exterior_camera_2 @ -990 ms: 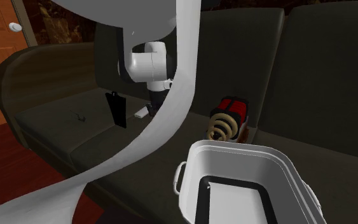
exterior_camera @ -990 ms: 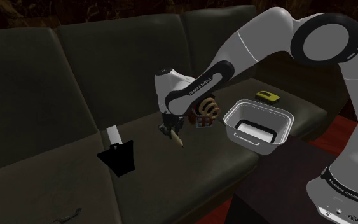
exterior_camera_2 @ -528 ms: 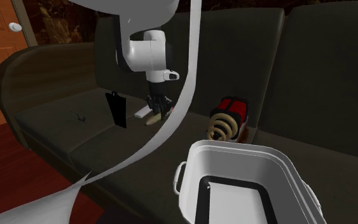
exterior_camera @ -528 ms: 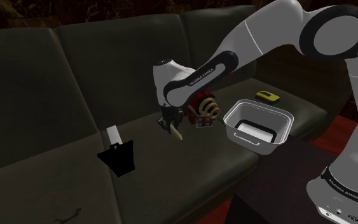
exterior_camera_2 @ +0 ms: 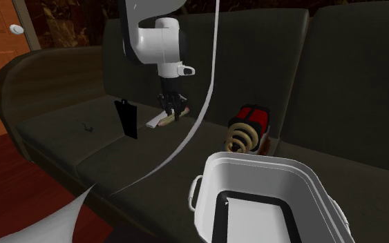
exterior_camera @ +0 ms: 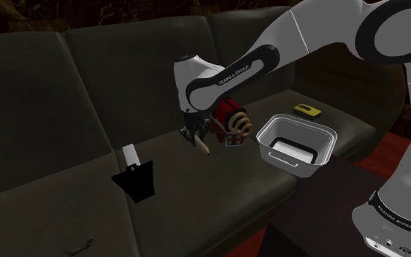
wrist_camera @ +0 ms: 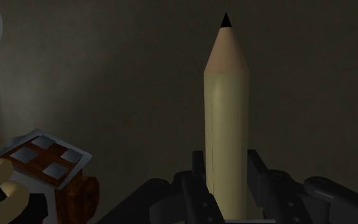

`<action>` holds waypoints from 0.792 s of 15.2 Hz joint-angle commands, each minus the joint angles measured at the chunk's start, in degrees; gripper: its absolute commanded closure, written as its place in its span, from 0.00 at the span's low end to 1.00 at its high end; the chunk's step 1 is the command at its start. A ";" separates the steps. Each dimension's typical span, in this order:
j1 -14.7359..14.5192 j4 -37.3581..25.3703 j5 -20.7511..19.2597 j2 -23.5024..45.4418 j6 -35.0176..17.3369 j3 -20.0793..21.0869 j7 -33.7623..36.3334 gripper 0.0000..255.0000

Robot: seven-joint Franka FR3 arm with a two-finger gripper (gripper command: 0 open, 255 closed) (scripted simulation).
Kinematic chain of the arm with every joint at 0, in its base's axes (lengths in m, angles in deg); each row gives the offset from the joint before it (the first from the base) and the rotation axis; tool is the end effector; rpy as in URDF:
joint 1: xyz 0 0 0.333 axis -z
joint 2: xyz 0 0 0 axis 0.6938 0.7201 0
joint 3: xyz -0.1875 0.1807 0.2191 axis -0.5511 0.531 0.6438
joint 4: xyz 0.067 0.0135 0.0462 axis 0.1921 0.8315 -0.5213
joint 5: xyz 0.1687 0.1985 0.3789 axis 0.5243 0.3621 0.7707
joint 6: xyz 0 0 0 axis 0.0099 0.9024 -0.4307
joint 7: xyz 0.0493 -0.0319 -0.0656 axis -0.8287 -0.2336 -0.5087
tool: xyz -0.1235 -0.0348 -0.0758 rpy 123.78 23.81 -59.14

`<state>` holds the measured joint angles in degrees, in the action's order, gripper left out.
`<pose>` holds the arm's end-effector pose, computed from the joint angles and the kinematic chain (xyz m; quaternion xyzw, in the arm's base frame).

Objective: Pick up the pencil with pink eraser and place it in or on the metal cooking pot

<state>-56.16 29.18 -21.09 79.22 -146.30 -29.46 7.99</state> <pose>0.6755 0.2979 0.2533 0.9951 -0.0966 -0.0113 0.0149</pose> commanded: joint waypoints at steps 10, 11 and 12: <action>0.26 -3.17 1.15 -3.72 6.81 0.61 -0.73 1.00; 0.27 -3.55 1.24 -3.99 7.45 0.65 -0.79 1.00; 0.28 -3.89 1.31 -4.21 8.01 0.69 -0.85 1.00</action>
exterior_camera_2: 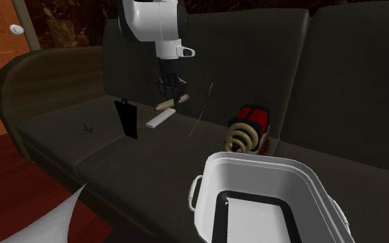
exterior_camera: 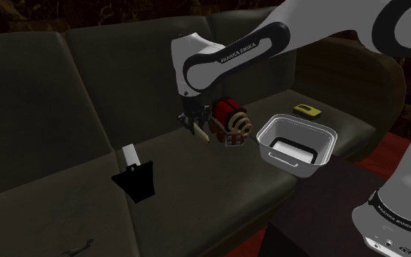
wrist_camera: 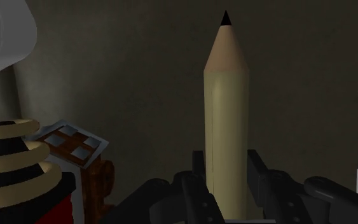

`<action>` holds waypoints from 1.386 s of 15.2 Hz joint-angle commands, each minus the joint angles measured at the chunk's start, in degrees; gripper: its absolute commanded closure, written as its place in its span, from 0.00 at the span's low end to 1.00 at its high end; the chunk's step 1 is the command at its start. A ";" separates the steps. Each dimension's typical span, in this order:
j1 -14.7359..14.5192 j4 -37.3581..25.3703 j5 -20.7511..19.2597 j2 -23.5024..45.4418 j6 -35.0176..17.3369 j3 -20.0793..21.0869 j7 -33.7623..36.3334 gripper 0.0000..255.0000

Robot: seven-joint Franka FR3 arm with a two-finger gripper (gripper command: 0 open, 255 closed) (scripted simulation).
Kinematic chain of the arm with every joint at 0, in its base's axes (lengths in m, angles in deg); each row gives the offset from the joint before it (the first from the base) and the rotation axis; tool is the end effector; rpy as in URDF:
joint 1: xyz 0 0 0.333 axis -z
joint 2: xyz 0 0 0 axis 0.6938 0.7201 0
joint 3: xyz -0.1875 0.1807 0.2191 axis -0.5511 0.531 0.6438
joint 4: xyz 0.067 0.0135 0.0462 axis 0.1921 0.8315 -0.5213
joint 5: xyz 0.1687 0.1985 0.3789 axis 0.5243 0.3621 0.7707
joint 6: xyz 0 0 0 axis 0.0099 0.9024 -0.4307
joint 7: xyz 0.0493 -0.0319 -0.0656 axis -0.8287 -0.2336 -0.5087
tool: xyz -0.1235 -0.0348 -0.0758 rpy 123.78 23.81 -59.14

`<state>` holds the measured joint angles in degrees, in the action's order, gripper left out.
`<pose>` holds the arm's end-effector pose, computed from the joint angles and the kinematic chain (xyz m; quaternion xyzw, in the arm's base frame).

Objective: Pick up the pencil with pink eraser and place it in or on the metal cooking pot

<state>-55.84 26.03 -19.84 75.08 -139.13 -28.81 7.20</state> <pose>0.6765 0.2986 0.3241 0.9951 -0.0968 -0.0113 0.0149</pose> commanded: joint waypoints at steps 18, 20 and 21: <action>11.23 42.08 7.24 -32.82 -10.49 -5.57 -18.84 1.00; 12.13 45.46 7.40 -35.94 -10.80 -6.97 -21.28 1.00; 12.59 47.06 7.39 -37.47 -10.90 -7.71 -22.50 1.00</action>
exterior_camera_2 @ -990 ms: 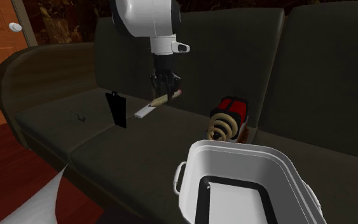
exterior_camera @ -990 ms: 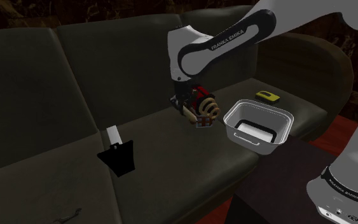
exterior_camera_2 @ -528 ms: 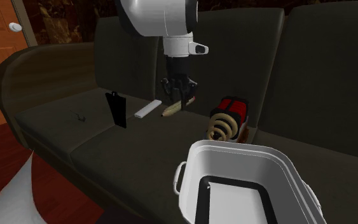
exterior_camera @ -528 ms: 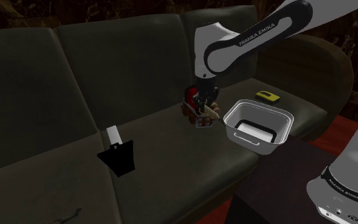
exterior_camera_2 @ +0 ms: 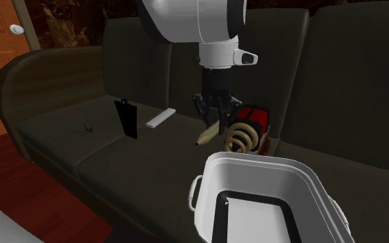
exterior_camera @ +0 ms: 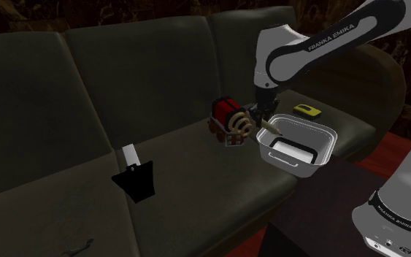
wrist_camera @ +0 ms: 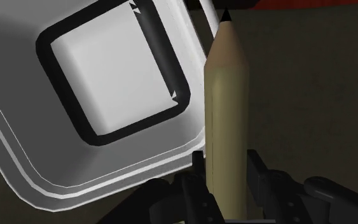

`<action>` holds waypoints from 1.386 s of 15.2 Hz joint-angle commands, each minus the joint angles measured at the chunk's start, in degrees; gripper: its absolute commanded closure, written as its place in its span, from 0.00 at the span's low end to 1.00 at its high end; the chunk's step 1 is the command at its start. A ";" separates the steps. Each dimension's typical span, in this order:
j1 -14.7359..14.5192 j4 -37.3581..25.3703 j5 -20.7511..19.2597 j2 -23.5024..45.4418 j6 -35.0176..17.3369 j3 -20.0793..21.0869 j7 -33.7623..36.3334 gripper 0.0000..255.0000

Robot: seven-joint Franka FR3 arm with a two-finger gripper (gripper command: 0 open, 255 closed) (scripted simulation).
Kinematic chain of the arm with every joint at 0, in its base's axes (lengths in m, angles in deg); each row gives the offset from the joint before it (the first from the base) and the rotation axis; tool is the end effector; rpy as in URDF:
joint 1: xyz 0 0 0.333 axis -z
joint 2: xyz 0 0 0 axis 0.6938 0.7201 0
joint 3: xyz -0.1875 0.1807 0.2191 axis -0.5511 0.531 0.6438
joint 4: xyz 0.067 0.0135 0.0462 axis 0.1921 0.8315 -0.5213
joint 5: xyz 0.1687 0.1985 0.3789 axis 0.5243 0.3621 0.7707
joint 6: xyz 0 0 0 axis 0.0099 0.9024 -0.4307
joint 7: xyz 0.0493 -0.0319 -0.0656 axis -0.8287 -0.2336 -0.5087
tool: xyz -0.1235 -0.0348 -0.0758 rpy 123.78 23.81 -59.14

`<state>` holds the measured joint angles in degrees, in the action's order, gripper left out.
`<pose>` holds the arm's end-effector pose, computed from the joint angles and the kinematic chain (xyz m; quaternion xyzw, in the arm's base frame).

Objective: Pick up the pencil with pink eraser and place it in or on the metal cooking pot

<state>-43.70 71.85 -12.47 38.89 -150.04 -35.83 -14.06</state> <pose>0.5062 0.0595 0.3225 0.9951 -0.0973 -0.0114 0.0153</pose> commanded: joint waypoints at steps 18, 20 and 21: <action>8.35 18.21 -5.09 -15.05 -3.61 -11.97 -16.46 1.00; 8.37 19.00 -5.16 -13.86 -5.59 -12.04 -16.40 1.00; 8.37 19.38 -5.20 -13.23 -6.59 -12.08 -16.37 1.00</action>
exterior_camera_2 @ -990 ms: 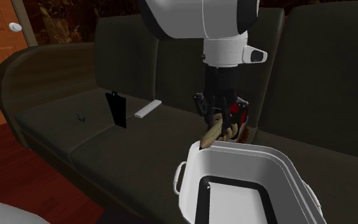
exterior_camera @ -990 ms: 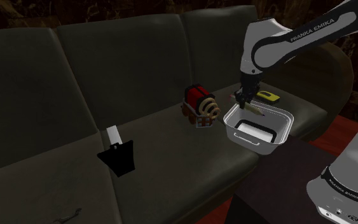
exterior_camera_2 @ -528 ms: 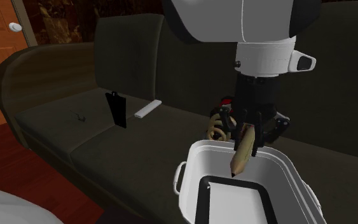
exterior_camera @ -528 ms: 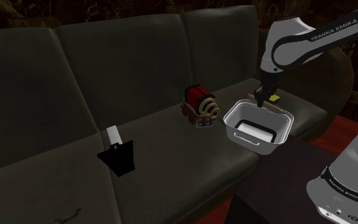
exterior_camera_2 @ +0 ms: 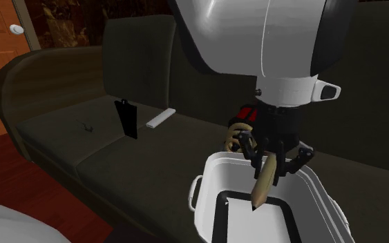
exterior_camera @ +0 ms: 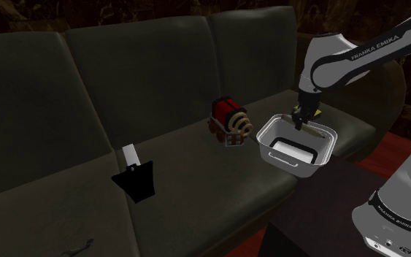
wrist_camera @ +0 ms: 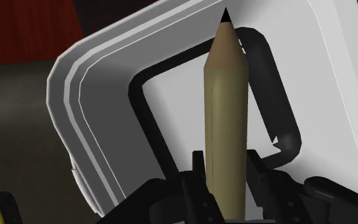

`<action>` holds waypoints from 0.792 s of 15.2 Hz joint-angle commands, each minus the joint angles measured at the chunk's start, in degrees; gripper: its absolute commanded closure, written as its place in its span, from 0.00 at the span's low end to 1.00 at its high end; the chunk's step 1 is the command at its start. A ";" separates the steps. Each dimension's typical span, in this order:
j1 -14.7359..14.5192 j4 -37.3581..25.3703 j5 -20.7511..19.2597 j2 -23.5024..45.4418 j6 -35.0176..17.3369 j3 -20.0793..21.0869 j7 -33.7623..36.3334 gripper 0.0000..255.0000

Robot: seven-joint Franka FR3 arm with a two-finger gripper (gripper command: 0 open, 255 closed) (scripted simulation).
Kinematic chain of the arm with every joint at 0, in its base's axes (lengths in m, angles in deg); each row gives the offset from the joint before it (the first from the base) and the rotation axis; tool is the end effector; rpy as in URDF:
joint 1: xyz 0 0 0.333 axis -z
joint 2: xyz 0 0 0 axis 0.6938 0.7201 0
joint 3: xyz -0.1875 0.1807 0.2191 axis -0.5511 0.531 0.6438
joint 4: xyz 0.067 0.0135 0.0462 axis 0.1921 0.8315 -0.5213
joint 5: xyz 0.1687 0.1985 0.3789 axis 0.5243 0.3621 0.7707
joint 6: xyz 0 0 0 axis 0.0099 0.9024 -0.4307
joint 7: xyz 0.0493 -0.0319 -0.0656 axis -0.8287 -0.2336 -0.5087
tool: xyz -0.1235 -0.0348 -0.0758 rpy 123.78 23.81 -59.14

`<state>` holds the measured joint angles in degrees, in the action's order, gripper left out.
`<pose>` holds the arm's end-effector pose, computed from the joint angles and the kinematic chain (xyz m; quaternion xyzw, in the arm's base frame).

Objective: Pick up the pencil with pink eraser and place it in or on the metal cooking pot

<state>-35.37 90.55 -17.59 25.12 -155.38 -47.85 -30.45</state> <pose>0.3965 -0.0950 0.2825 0.9951 -0.0967 -0.0118 0.0149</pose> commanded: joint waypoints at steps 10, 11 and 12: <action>0.08 2.58 -0.29 4.72 -7.34 -0.26 0.20 1.00; 0.08 2.58 -0.29 4.72 -7.34 -0.26 0.20 1.00; 0.08 2.58 -0.29 4.72 -7.34 -0.26 0.20 1.00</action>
<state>-35.29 93.13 -17.88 29.83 -162.69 -48.11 -30.25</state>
